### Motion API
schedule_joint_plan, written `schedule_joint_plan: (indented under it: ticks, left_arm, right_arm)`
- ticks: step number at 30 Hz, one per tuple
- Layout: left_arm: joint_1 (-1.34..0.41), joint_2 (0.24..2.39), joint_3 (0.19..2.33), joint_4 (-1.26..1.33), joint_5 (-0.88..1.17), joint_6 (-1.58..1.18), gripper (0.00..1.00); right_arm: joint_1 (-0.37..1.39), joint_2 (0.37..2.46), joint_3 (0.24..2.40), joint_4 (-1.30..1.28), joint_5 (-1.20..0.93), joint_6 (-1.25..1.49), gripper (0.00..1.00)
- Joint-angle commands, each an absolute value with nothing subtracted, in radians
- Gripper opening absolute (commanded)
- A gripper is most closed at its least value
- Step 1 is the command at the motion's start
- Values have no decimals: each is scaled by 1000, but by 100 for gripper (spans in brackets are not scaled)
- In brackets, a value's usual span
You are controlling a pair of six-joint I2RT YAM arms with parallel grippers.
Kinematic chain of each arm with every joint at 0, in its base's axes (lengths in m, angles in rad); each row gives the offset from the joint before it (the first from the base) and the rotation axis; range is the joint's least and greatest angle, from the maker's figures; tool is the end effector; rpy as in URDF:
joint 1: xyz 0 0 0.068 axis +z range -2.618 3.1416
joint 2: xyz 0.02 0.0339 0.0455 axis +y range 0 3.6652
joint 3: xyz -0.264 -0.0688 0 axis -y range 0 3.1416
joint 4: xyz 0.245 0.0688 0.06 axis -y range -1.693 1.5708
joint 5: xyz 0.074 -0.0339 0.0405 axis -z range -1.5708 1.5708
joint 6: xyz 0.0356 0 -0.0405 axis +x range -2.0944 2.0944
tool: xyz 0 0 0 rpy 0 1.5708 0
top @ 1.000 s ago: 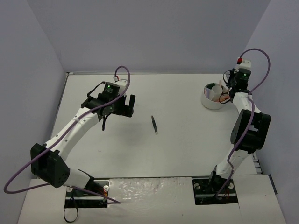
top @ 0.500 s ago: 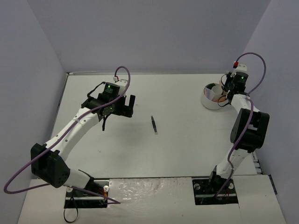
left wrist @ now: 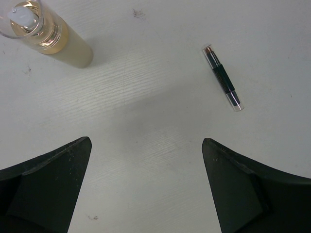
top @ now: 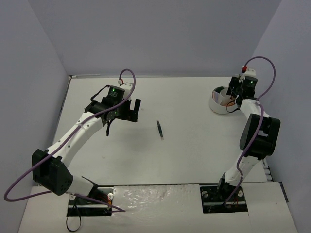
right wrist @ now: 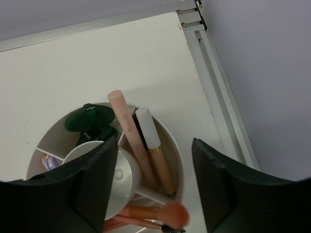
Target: Organize the makeup
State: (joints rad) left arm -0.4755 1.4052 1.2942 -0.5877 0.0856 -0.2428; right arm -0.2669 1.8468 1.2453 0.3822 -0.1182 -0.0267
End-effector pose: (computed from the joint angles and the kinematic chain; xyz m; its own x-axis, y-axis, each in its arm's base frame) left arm 0.2746 -0.1448 0.3360 -0.6787 0.0801 -0.7300 0.3617 0.9015 -0.2375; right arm 0.4203 -0.1106 0.2545 -0.2138 0.0310 -0.9764 0.1452 0.9894 -0.0004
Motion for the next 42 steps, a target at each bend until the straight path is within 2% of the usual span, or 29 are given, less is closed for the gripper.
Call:
schedule_joint_plan:
  ticks: [1, 11, 16, 24, 28, 37, 42]
  left_arm:
    - [-467, 1390, 1318, -563, 89, -247, 97]
    - [-467, 1399, 1304, -539, 144, -294, 97]
    - [-467, 1394, 1304, -534, 161, -306, 97]
    - [-470, 1349, 1275, -498, 109, -323, 97]
    - [-497, 1361, 1272, -484, 95, -405, 97]
    - [-697, 1491, 1300, -435, -144, -645, 97]
    - [-786, 1641, 1353, -405, -244, -742, 97]
  right_arm:
    - [-250, 1704, 1268, 400, -120, -14, 63]
    - [-195, 1421, 1233, 251, -154, 116, 90]
    - [-43, 1305, 1200, 97, -146, 124, 98]
    - [226, 1350, 1222, -195, -129, 146, 100]
    - [247, 1324, 1152, -192, -117, 189, 100]
    - [225, 1157, 1043, -150, -26, 267, 100]
    - [167, 1055, 992, -123, -108, 319, 100]
